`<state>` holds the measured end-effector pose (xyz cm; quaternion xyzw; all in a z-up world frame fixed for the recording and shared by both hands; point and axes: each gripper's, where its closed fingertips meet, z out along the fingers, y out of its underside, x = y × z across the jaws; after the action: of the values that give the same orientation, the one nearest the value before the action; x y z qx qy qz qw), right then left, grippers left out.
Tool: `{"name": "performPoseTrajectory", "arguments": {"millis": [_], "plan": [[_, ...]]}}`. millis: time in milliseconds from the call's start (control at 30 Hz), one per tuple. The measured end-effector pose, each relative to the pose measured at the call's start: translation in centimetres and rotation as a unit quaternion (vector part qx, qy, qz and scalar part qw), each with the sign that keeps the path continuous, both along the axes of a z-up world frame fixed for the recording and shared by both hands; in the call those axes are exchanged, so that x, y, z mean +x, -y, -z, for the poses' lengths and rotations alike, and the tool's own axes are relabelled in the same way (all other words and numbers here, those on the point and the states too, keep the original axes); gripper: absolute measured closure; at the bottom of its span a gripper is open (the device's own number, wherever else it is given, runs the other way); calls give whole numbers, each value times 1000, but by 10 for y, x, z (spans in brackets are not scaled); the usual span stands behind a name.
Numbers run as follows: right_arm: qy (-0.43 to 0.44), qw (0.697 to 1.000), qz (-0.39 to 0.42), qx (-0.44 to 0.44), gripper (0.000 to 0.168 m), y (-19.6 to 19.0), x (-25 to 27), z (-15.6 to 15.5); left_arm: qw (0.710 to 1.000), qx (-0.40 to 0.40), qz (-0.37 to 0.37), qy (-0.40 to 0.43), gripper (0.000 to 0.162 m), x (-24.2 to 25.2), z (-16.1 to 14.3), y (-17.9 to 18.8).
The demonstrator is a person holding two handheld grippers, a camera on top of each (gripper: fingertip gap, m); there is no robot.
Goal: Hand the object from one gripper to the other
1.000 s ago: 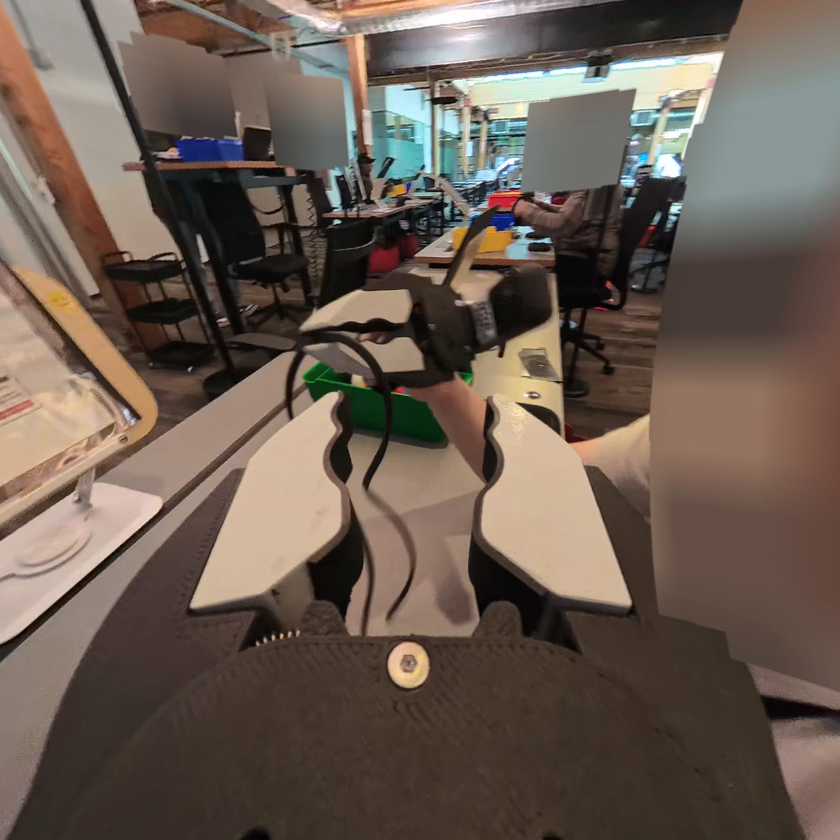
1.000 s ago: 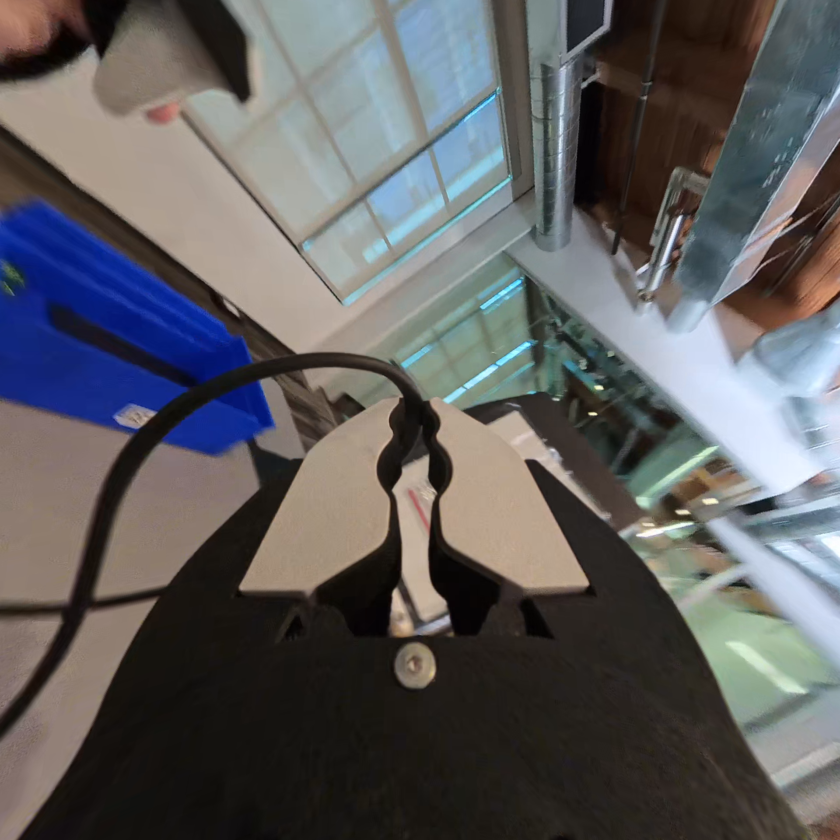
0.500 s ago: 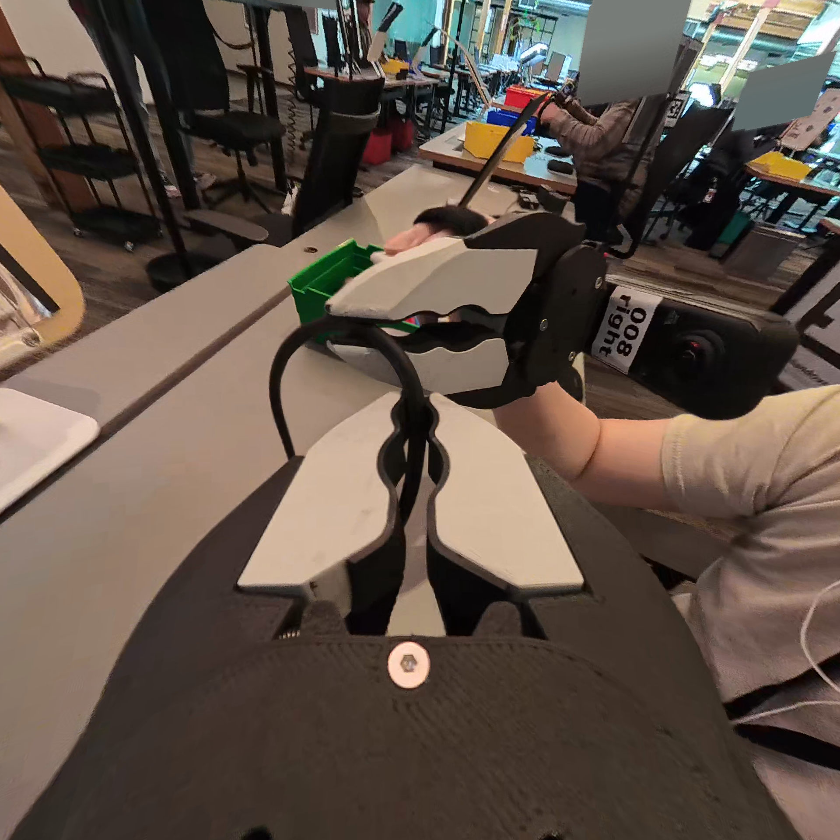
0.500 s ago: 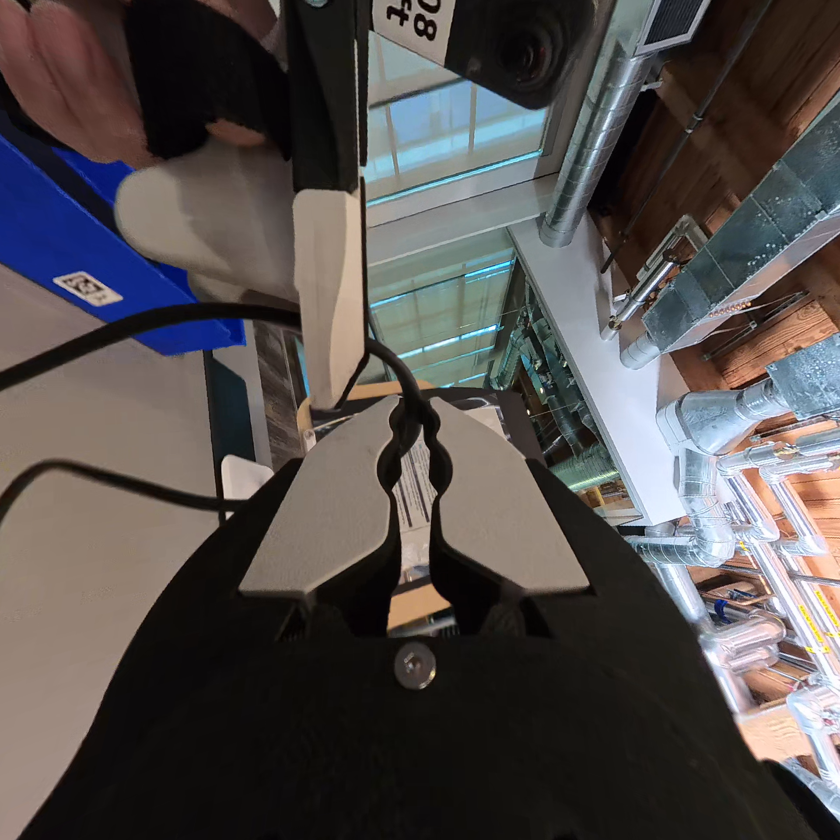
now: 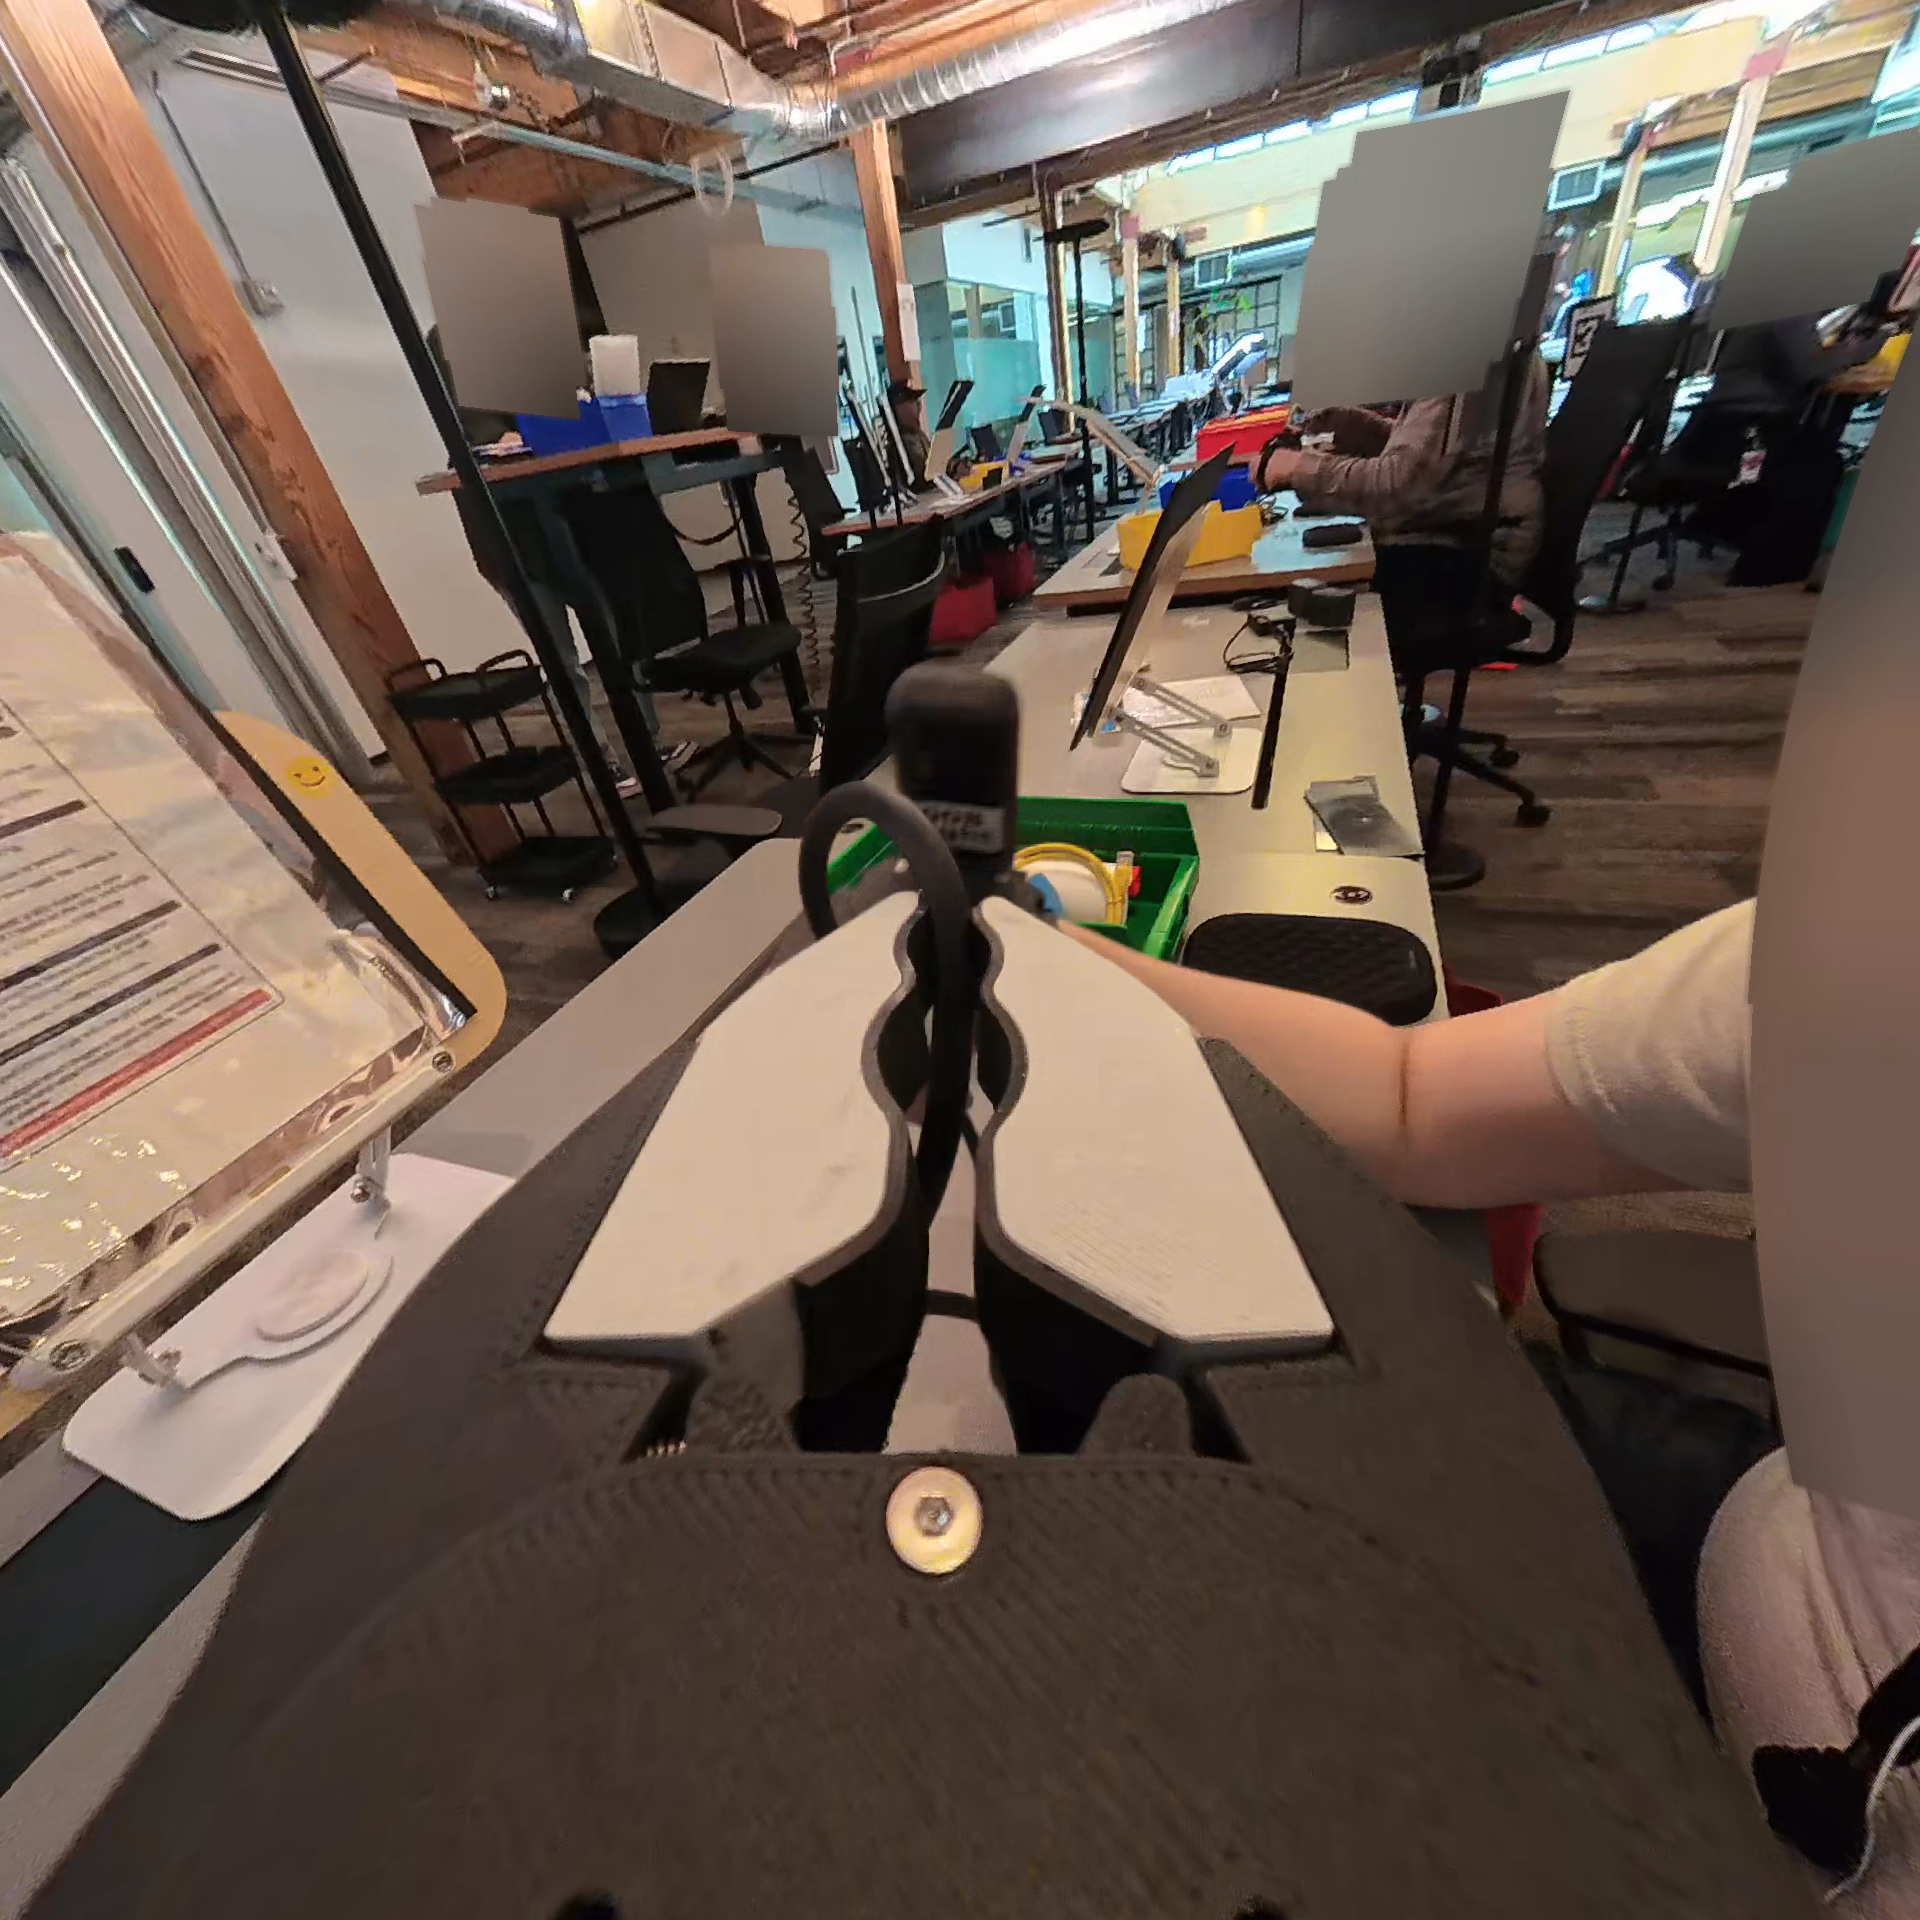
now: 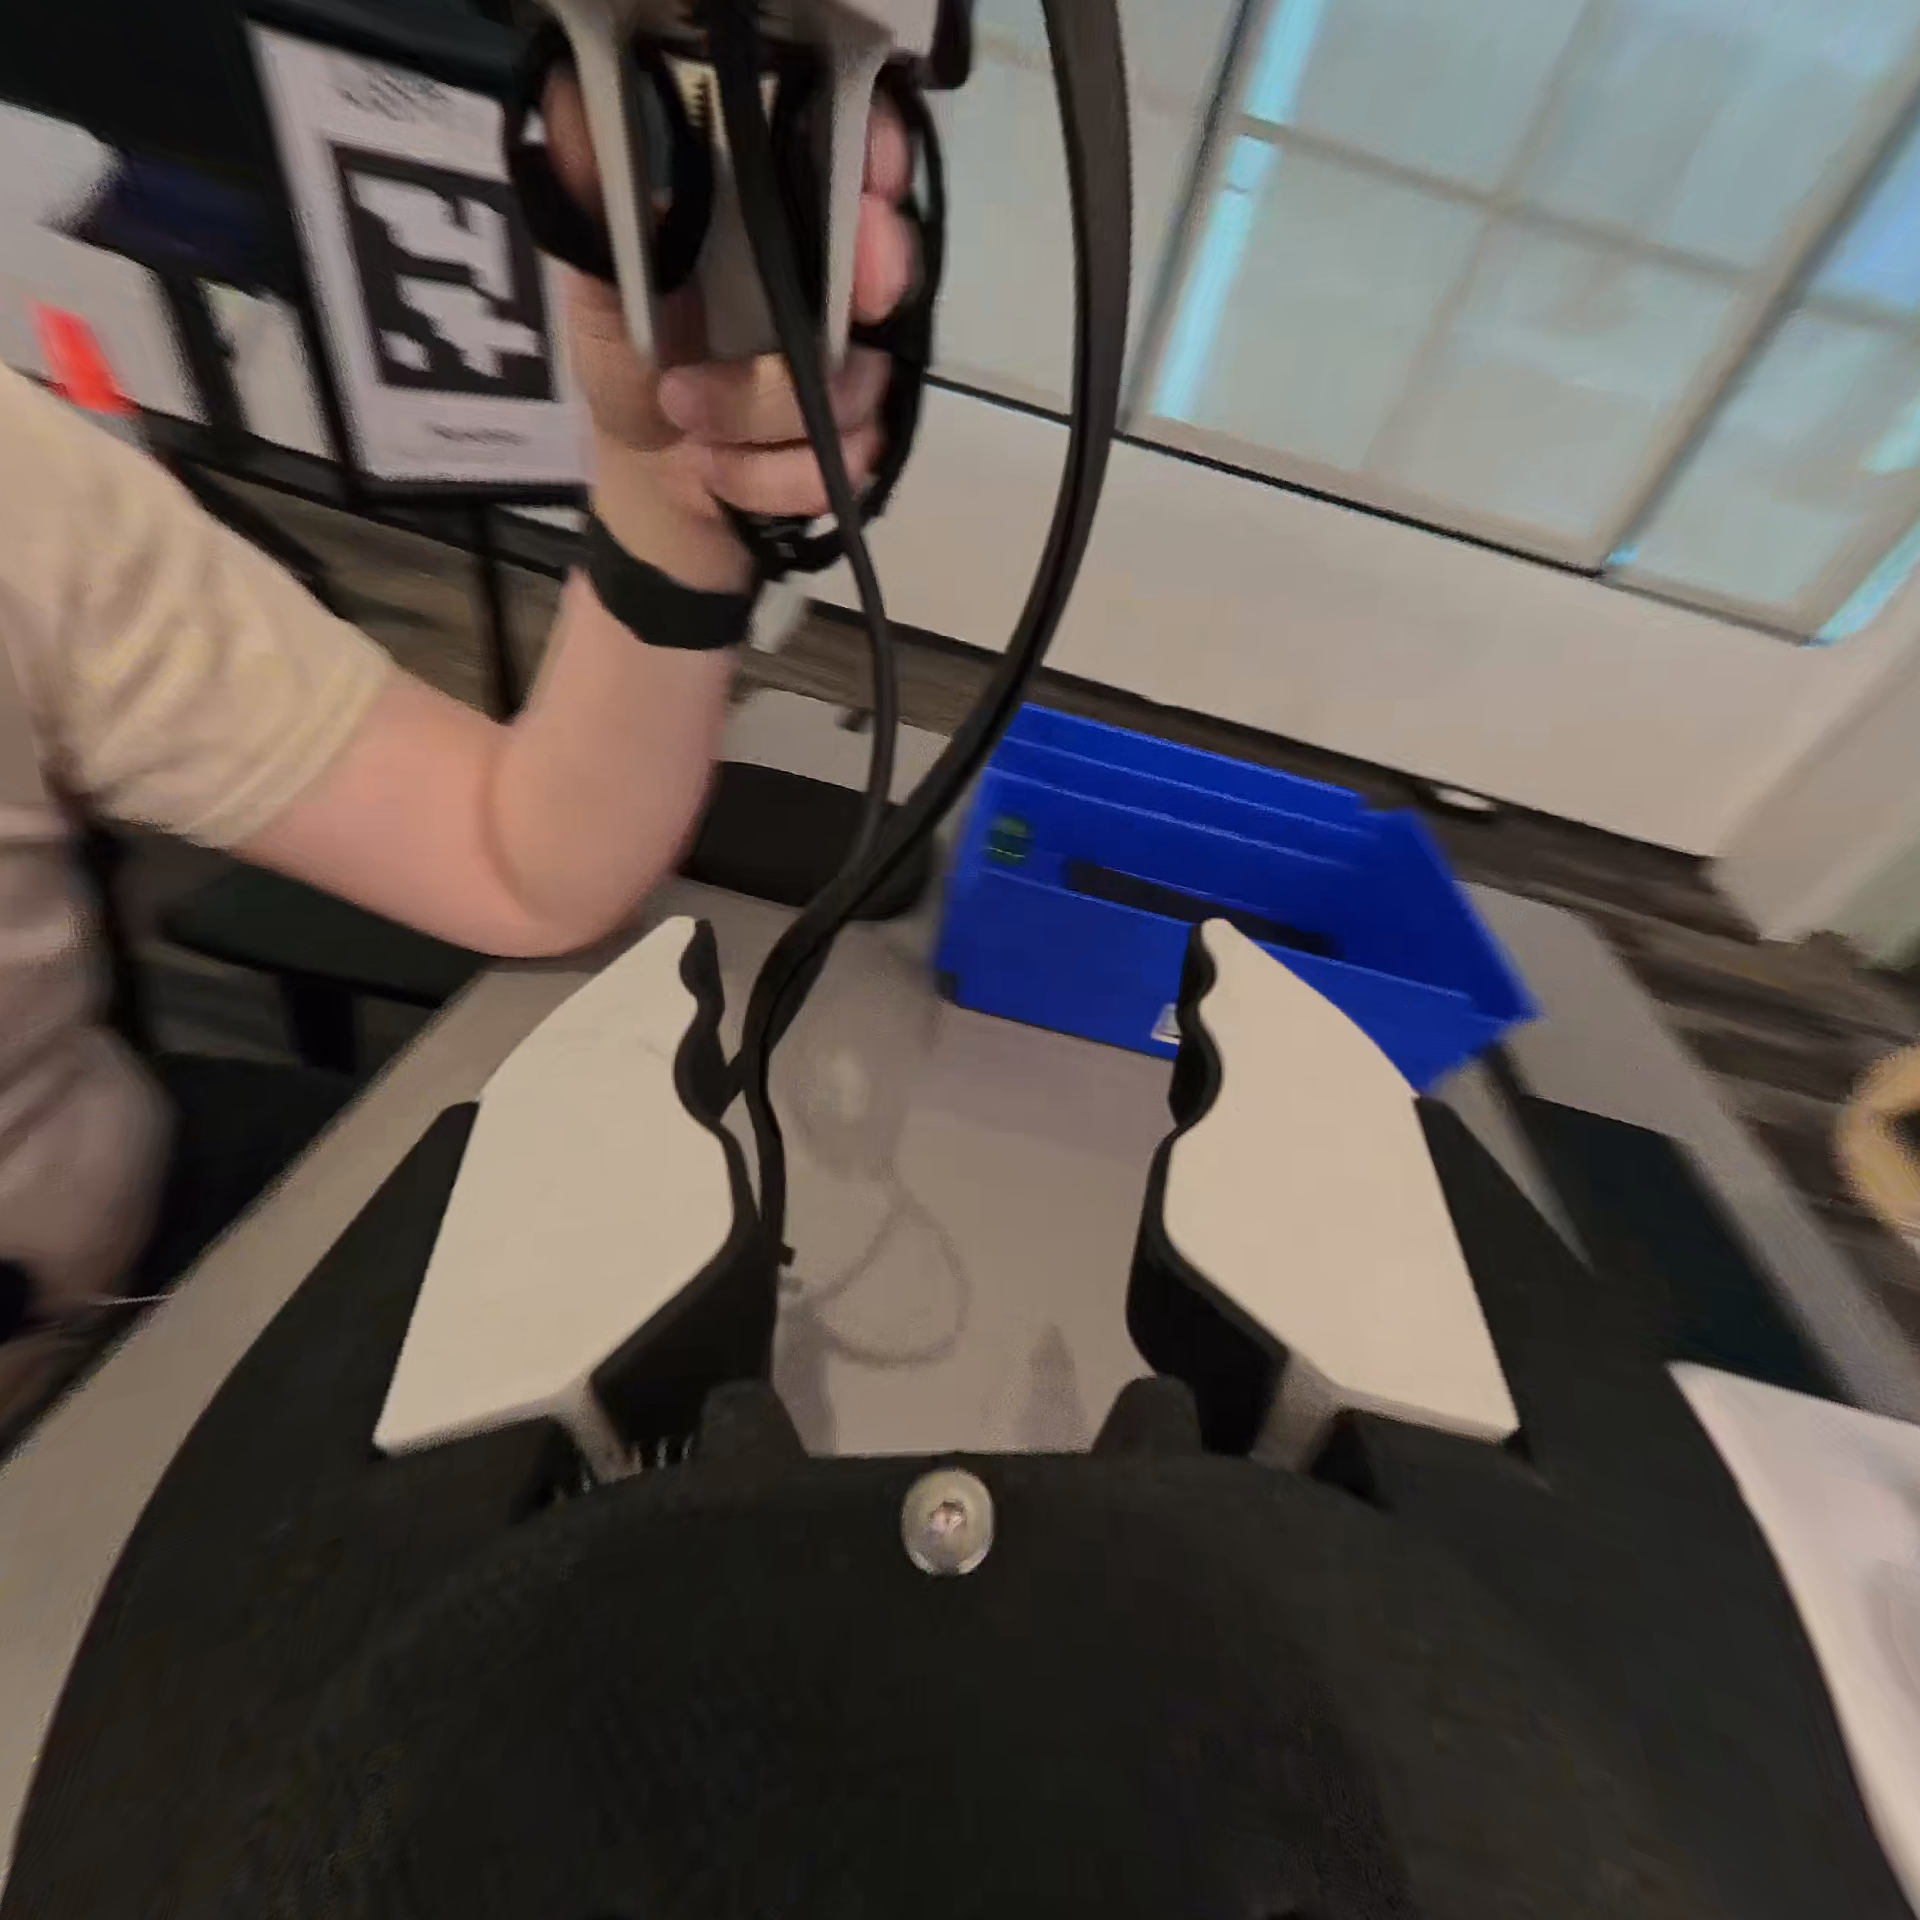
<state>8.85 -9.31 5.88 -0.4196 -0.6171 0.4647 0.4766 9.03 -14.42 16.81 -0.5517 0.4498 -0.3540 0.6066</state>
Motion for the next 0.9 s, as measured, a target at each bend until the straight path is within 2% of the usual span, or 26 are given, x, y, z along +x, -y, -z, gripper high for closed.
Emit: {"name": "performPoseTrajectory", "arguments": {"millis": [100, 200, 300, 333, 367, 400, 500, 600, 700, 833, 900], "plan": [[16, 991, -106, -79, 86, 27, -9, 13, 1000, 4, 11, 8, 158, 1, -3, 5], [68, 982, -145, -98, 101, 41, -23, 36, 1000, 5, 13, 11, 158, 1, -5, 7], [71, 968, -198, -139, 112, 59, -35, 39, 1000, 6, 12, 15, 158, -1, -6, 5], [64, 966, -199, -154, 113, 61, -42, 38, 1000, 6, 13, 17, 158, -2, -7, 5], [65, 967, -190, -158, 128, 59, -49, 40, 1000, 5, 9, 17, 158, -4, -7, 3], [77, 969, -175, -158, 157, 55, -56, 44, 1000, 5, 6, 17, 158, -6, -7, 2], [104, 971, -146, -158, 162, 44, -60, 52, 1000, -2, -10, 6, 158, -15, -4, -2], [103, 985, -64, -119, 161, 13, -49, 47, 1000, -3, -21, -2, 154, -27, -3, -1], [140, 985, 98, 1, 162, -39, -26, 49, 1000, 7, -12, 7, 128, -36, -7, 6], [184, 936, 249, 167, 162, -84, 14, 40, 1000, -1, 8, 7, 118, -43, -7, 13], [223, 887, 310, 258, 162, -101, 33, 37, 1000, -8, 6, 0, 118, -44, -3, 11]]}}
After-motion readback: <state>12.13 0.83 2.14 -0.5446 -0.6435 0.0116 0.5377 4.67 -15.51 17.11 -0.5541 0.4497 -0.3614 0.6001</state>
